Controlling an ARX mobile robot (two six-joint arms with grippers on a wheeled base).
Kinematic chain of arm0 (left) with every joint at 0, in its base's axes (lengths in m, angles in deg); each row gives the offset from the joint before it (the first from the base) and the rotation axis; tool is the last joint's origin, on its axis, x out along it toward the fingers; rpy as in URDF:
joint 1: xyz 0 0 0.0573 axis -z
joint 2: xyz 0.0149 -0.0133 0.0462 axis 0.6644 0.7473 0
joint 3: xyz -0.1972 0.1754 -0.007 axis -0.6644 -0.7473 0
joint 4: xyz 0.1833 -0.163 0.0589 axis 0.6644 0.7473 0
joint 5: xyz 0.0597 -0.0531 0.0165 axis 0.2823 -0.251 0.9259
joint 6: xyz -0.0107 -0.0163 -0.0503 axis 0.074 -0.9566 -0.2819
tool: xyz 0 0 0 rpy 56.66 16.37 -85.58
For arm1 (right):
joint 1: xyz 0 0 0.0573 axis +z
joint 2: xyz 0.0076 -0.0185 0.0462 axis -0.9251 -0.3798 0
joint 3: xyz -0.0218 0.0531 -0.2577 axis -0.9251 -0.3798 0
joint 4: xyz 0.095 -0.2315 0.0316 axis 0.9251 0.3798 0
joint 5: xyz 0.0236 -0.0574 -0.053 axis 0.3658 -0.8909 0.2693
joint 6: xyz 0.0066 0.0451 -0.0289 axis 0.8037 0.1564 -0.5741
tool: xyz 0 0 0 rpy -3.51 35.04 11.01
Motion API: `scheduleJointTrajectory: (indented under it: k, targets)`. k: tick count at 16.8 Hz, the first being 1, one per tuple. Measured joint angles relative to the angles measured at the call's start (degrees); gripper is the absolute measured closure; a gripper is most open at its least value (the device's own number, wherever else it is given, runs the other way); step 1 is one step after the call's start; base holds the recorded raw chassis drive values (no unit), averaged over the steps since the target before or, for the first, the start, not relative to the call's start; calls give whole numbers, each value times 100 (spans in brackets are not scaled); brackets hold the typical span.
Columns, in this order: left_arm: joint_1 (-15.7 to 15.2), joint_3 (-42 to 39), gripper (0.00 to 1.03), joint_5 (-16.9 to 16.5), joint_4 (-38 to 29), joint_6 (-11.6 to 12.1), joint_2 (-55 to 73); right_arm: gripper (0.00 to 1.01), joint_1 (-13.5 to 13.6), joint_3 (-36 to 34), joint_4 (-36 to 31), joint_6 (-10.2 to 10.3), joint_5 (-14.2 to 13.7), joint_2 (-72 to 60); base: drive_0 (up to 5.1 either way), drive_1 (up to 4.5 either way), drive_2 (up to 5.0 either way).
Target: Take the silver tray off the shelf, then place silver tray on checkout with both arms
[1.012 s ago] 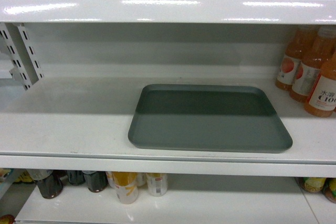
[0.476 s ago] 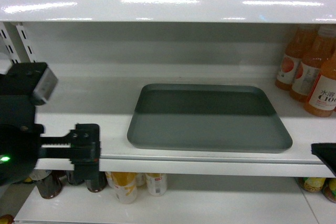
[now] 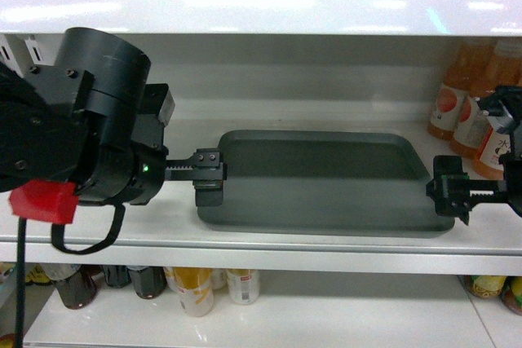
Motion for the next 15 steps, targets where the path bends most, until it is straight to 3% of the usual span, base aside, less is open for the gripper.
scheduleJointTrajectory:
  k: [4,7,15]
  targets:
    - [85,1530,5,-63,911,-76,1045,3,37,1333,651,155,-162,-927,0,0,0]
    - [107,2184,5,-59,1314,-133,1473,3,42,1987,981,149,-175,-1314,0,0,0]
    - [111,2688,5,-146,1738,-363,1891,3,42,2883,1574,9,-317,-1991,0,0,0]
